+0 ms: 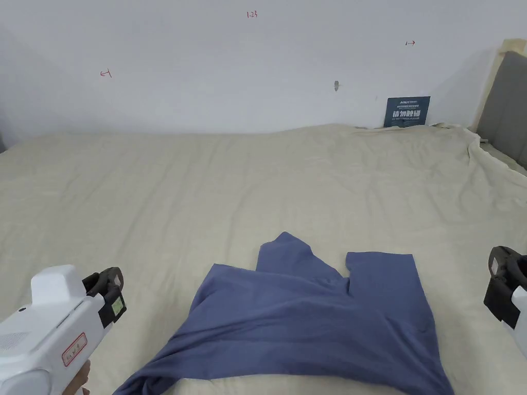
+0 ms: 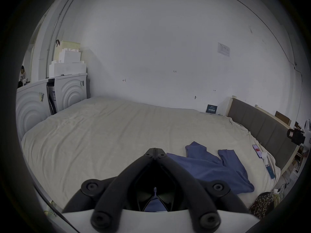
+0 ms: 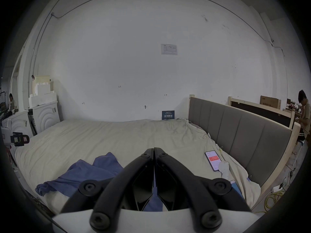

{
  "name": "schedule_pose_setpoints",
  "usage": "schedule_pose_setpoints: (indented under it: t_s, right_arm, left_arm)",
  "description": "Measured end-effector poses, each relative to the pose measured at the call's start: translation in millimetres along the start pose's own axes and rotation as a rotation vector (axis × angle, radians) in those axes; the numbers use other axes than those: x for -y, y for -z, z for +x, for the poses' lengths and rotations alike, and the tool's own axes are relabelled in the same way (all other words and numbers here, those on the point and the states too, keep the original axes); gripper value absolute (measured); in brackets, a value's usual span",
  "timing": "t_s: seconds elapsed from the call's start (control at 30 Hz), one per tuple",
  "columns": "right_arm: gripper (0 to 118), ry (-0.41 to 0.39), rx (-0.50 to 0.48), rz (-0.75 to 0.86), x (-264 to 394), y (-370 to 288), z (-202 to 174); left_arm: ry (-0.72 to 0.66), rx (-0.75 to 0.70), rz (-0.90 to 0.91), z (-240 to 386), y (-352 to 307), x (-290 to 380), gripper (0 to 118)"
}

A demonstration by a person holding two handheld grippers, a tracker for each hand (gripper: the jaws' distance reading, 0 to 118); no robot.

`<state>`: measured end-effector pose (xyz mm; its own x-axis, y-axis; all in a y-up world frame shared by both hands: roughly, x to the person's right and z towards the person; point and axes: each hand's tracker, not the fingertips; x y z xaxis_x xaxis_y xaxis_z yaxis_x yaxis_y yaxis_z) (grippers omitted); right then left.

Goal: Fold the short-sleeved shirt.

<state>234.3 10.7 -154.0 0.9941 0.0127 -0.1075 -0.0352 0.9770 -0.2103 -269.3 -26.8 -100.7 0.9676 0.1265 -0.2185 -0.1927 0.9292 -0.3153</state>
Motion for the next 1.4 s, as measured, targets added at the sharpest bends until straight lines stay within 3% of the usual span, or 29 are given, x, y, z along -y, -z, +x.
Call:
schedule_pose_setpoints:
  t_s: [0.2, 0.43, 0.5, 0.57, 0.6, 0.63, 0.93, 1.17, 1.23, 1.27, 1.37, 1.4]
  right_arm:
    - [0, 0.006, 0.000, -0.012, -2, 10, 1]
    - [0, -0.003, -0.005, -0.037, -1, 40, -1]
    - [0, -0.002, -0.005, -0.044, 0, 49, -2]
    - [0, 0.000, -0.001, -0.055, 1, 58, -3]
    - [0, 0.001, 0.002, -0.061, 2, 63, -3]
    - [0, 0.002, 0.006, -0.067, 3, 68, -3]
    - [0, -0.004, 0.031, -0.144, 18, 109, -2]
    - [0, 0.000, 0.035, -0.198, 30, 128, -6]
    - [0, 0.007, 0.031, -0.214, 36, 132, -3]
    - [0, 0.008, 0.031, -0.222, 37, 134, -3]
    - [0, 0.014, 0.030, -0.238, 39, 140, -4]
    - [0, 0.018, 0.029, -0.248, 40, 144, -3]
  left_arm:
    - [0.009, 0.030, -0.044, 3, 28, -12, 0]
    - [0.075, 0.084, -0.229, 21, 114, -31, 3]
    - [0.078, 0.098, -0.319, 26, 152, -34, 29]
    - [0.093, 0.106, -0.431, 31, 189, -31, 83]
    - [0.111, 0.109, -0.475, 35, 207, -29, 95]
    - [0.126, 0.111, -0.498, 37, 222, -25, 98]
    - [0.153, 0.083, -0.658, 49, 338, 15, 97]
    - [0.194, 0.090, -0.792, 60, 371, 50, 55]
    - [0.202, 0.083, -0.781, 64, 369, 55, 50]
    - [0.210, 0.080, -0.773, 65, 369, 54, 36]
    - [0.200, 0.110, -0.749, 65, 364, 49, 19]
    - [0.197, 0.121, -0.744, 65, 362, 47, 6]
